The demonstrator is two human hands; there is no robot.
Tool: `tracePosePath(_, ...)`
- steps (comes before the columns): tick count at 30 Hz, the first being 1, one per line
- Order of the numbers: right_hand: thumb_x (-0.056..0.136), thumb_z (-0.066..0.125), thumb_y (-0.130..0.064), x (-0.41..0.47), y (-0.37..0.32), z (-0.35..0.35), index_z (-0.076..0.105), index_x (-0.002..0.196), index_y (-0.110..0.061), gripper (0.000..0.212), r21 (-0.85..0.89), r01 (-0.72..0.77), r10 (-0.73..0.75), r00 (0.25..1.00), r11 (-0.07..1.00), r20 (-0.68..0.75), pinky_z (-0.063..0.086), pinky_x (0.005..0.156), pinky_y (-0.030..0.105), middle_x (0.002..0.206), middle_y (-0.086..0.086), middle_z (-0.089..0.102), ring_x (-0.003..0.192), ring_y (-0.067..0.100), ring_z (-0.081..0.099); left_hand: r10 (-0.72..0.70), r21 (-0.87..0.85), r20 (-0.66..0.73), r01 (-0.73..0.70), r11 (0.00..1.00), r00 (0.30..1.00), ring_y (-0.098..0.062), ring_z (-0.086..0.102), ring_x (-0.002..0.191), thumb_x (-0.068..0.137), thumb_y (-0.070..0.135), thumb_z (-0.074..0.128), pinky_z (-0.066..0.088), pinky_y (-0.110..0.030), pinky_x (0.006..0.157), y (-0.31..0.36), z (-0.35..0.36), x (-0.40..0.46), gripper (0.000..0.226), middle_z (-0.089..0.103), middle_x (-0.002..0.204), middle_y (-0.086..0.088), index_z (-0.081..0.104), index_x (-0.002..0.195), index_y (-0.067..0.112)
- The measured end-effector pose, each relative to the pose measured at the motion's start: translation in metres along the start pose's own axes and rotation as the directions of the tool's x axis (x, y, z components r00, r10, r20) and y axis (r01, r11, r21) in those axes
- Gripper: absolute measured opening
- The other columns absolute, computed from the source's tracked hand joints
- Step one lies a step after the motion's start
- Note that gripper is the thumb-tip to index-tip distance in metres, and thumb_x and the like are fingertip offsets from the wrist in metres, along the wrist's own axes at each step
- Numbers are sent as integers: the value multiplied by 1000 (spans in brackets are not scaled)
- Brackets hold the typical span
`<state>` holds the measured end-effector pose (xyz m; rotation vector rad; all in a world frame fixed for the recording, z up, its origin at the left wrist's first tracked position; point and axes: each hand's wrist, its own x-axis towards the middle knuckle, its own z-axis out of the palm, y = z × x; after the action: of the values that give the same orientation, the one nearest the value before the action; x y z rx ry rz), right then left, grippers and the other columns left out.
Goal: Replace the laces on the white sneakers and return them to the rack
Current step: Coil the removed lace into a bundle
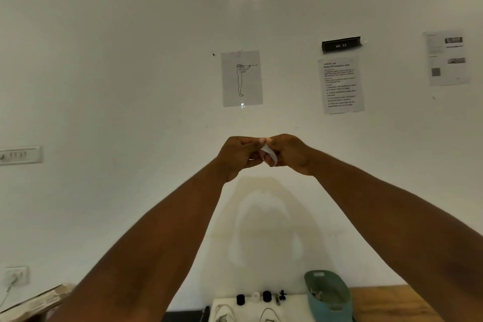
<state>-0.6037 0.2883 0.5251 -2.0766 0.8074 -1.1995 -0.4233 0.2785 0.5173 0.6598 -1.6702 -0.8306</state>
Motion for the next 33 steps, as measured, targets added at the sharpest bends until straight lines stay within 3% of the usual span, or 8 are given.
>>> tracePosePath(4, 108, 33, -18, 3, 7, 19, 61, 80, -7, 41, 35, 13, -9, 995, 999, -101, 47, 73, 31, 65, 2, 58, 62, 14, 52, -41, -79, -83, 34, 996, 996, -30, 74, 96, 95, 34, 72, 60, -39, 92, -15, 1, -3, 30, 77, 101, -16, 70, 93, 4)
tracePosePath(9, 107, 38, -22, 8, 15, 34, 59, 73, -3, 44, 27, 15, -10, 982, 1000, -187, 45, 76, 37, 68, 13, 55, 68, 23, 52, -96, -92, -85, 88, 992, 992, -23, 66, 84, 107, 35, 46, 49, -36, 85, -20, 12, -7, 27, 68, 84, -8, 58, 99, 12)
tracePosePath(12, 98, 46, -14, 11, 19, 38, 56, 62, -6, 39, 96, -25, 54, 950, 995, -308, 43, 69, 36, 61, 12, 53, 56, 19, 48, -68, -57, -154, 60, 997, 986, -19, 60, 71, 108, 25, 41, 49, -31, 75, -20, 24, -5, 31, 62, 71, -5, 55, 83, 12)
tracePosePath(19, 84, 52, -28, 21, 42, 54, 61, 58, -10, 33, 203, -146, 244, 731, 968, -638, 52, 63, 36, 55, 5, 62, 59, 25, 61, -76, 41, -294, 92, 995, 953, -16, 60, 60, 99, 14, 55, 50, -27, 55, -39, 49, -1, 22, 60, 69, -3, 53, 78, 11)
tracePosePath(23, 81, 54, -32, 18, 61, 64, 73, 77, -9, 30, 291, -195, 343, 682, 937, -646, 62, 68, 42, 73, 10, 73, 70, 29, 72, -76, 146, -320, 129, 981, 944, -13, 61, 70, 100, 15, 54, 49, -24, 59, -54, 53, -10, 19, 63, 82, -2, 55, 81, 10)
tracePosePath(27, 79, 56, -12, 9, 75, 64, 63, 76, -4, 10, 381, -225, 423, 691, 897, -586, 55, 54, 32, 70, 10, 63, 62, 28, 63, -81, 262, -292, 161, 952, 953, -14, 58, 74, 96, 8, 51, 51, -28, 64, -74, 50, -19, 20, 60, 82, 1, 54, 78, 15)
tracePosePath(30, 83, 58, -9, 1, 84, 57, 66, 80, -4, 10, 401, -287, 457, 775, 870, -437, 62, 74, 43, 75, 13, 65, 62, 27, 61, -141, 173, -238, 185, 967, 961, -20, 63, 81, 98, 22, 59, 58, -51, 86, -90, 44, -24, 20, 65, 85, -3, 59, 78, 16)
tracePosePath(33, 91, 61, -17, -8, 93, 46, 69, 91, -7, 13, 343, -380, 478, 835, 859, -273, 58, 89, 43, 93, 13, 73, 81, 28, 69, -202, 48, -185, 214, 976, 962, -20, 68, 80, 103, 24, 59, 60, -45, 81, -102, 36, -27, 21, 69, 86, -6, 61, 83, 14)
